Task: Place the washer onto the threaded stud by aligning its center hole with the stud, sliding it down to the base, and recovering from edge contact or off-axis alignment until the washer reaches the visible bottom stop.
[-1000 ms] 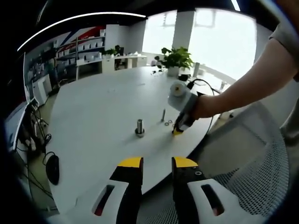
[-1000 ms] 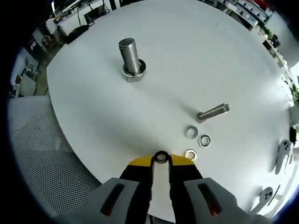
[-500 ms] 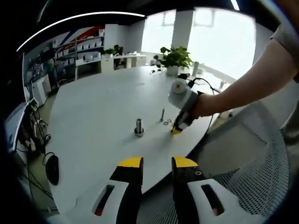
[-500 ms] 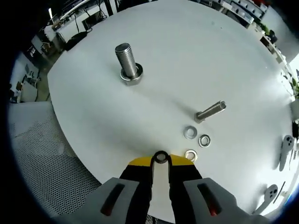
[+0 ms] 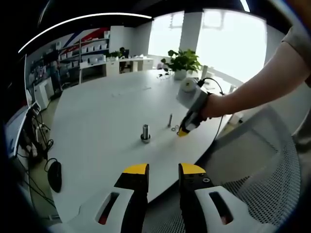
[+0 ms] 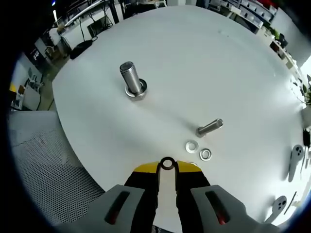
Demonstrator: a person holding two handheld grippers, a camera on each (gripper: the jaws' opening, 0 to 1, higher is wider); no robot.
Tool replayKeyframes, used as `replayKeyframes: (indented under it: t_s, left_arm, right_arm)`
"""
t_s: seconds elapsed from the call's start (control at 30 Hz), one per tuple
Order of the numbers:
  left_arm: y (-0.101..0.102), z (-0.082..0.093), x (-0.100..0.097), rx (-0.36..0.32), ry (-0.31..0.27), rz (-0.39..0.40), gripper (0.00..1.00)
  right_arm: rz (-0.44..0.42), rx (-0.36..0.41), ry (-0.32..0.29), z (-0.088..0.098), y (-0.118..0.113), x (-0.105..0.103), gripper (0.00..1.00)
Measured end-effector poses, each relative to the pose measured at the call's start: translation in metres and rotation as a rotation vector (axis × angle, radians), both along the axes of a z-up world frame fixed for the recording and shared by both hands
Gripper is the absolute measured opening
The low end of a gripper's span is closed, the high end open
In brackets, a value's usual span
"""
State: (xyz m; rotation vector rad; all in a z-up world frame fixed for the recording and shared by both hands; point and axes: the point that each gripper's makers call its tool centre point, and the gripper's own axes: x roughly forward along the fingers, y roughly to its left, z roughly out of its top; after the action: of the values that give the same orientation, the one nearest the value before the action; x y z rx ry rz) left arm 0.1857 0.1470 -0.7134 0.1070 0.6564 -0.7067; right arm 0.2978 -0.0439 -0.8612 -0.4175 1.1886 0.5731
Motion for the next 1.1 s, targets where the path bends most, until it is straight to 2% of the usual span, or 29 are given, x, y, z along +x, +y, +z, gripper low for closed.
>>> replayKeyframes:
  t_s: [0.23, 0.4, 0.63, 0.73, 0.9, 1.1]
  left_arm:
    - [0.001, 0.000, 0.001, 0.002, -0.003, 0.010, 0.22]
    - [0.001, 0.000, 0.001, 0.003, 0.002, 0.008, 0.22]
    - [0.002, -0.001, 0.001, 0.004, 0.004, 0.008, 0.22]
    - [0.002, -0.001, 0.001, 0.005, 0.004, 0.011, 0.22]
    - [0.003, -0.001, 0.000, 0.008, 0.006, 0.012, 0.22]
    - [0.003, -0.001, 0.000, 0.009, 0.008, 0.010, 0.22]
  right_arm:
    - [-0.005, 0.035, -0.036, 0.018, -0.001, 0.005, 0.14]
    - [-0.024, 0.066, -0.076, 0.035, -0.010, 0.016, 0.14]
    - [-0.030, 0.065, -0.119, 0.050, -0.027, 0.035, 0.14]
    - [-0.029, 0.071, -0.124, 0.054, -0.028, 0.043, 0.14]
    - [0.025, 0.057, -0.147, 0.059, -0.022, 0.049, 0.14]
    - [0.091, 0.011, -0.146, 0.052, -0.018, 0.053, 0.14]
